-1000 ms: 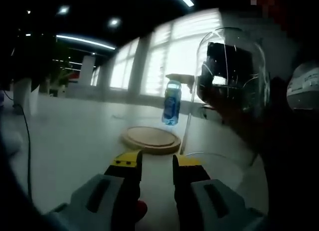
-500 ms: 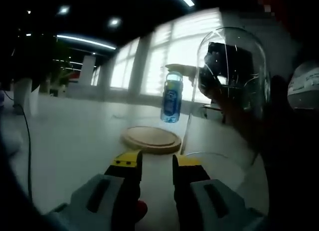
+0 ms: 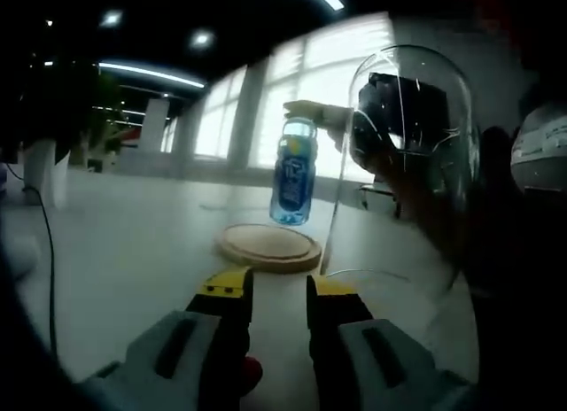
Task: Open the cover put in the Mizone put the cover back on
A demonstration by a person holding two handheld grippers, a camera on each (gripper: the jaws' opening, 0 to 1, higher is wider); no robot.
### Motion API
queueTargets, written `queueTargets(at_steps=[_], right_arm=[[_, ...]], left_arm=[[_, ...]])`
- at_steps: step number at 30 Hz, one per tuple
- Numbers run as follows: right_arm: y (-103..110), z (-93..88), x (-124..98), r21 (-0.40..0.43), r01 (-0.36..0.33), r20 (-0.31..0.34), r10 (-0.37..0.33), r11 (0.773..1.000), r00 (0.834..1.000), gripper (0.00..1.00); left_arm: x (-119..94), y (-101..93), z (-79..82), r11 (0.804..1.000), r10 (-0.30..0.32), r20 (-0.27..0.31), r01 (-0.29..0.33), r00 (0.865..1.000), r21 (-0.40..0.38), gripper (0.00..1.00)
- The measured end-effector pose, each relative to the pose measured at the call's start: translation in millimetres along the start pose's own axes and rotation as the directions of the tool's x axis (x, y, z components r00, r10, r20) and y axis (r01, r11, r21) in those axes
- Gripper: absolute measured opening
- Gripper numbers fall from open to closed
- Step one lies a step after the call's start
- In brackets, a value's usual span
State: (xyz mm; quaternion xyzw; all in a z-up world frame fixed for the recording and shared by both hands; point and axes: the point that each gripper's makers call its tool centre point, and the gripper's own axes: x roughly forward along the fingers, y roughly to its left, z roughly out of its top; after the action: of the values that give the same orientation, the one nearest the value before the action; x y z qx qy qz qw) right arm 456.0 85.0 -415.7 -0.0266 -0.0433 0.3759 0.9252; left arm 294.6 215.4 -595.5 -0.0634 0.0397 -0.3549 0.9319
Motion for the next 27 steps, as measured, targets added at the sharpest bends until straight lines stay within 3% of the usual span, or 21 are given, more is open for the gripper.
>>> queueTargets(at_steps=[14,18,19,21,27], right_arm=[[36.3,-9.3,16.9,0.008,-0.078,-0.004,0.078,0.997,0.997,0.24],[38.2,-19.6,20.5,0.02,-0.091,-0.03,0.091,0.996,0.995,0.24],[37.6,-12.7,21.3,0.029,-0.084,0.02,0.083,0.996,0.996,0.24],[39.8,-19.2,26.0,0.005,-0.104,-0.033,0.104,0.995,0.994,0.24],[29.7,-20.1,18.3,0.049,-0.1,-0.023,0.101,0.994,0.995,0.25]], left_arm=[[-0.5,0.1,-0.4,1.0,-0.002,-0.003,0.002,1.0,0.004,0.19],[-0.4,-0.3,-0.4,1.0,-0.002,-0.003,0.002,1.0,0.004,0.19],[-0.3,-0.4,-0.6,1.0,-0.003,-0.004,0.003,1.0,0.004,0.19],[-0.2,-0.7,-0.6,1.0,-0.003,-0.004,0.003,1.0,0.006,0.19],[0.5,-1.8,-1.2,1.0,-0.004,-0.005,0.004,1.0,0.008,0.19]])
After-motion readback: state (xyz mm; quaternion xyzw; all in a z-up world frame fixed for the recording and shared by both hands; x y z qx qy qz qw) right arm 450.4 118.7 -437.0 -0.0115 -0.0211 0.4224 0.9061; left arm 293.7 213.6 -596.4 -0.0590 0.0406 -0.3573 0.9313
